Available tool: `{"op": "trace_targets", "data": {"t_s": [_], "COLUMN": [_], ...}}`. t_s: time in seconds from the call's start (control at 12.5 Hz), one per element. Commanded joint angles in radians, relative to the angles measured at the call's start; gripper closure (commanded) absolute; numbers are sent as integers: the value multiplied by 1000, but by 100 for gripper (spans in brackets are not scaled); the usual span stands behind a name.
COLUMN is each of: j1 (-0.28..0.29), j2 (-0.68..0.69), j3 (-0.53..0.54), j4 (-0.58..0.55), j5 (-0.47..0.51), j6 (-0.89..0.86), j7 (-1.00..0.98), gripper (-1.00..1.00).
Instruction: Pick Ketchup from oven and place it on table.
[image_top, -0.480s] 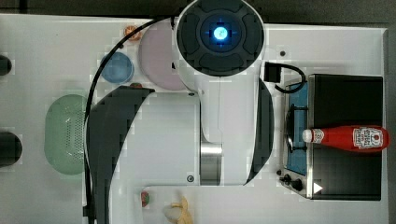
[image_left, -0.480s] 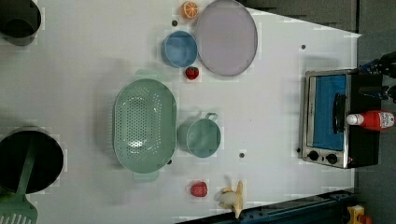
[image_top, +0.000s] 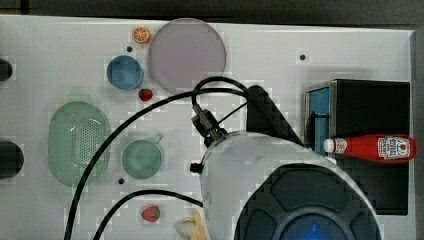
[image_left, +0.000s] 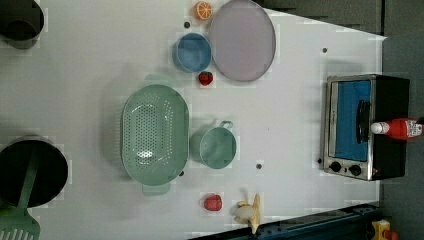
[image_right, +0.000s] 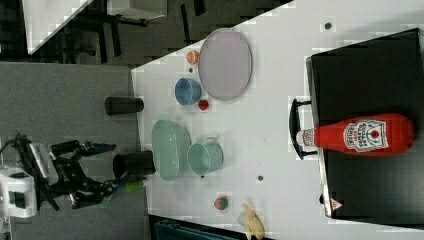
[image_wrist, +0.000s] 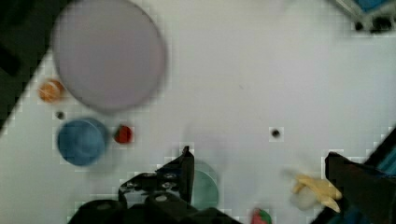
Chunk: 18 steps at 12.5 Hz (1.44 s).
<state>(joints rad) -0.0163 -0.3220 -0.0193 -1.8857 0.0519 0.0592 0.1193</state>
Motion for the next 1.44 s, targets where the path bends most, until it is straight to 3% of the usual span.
{"op": "trace_targets", "data": {"t_s": [0.08,0.56,0.96,1.12,1.44], "j1": [-11,-65,-77,-78,-92], "j2": [35,158,326,389,477], "j3": [-41,-281,-500,-554,-610], "j4": [-36,-35,-34,-31,-4], "j5": [-13,-15,-16,-16,-14], "j6": [11,104,372,467,478], "j7": [37,37,37,37,34], "gripper": [-100,-100,-100,-100,-100]}}
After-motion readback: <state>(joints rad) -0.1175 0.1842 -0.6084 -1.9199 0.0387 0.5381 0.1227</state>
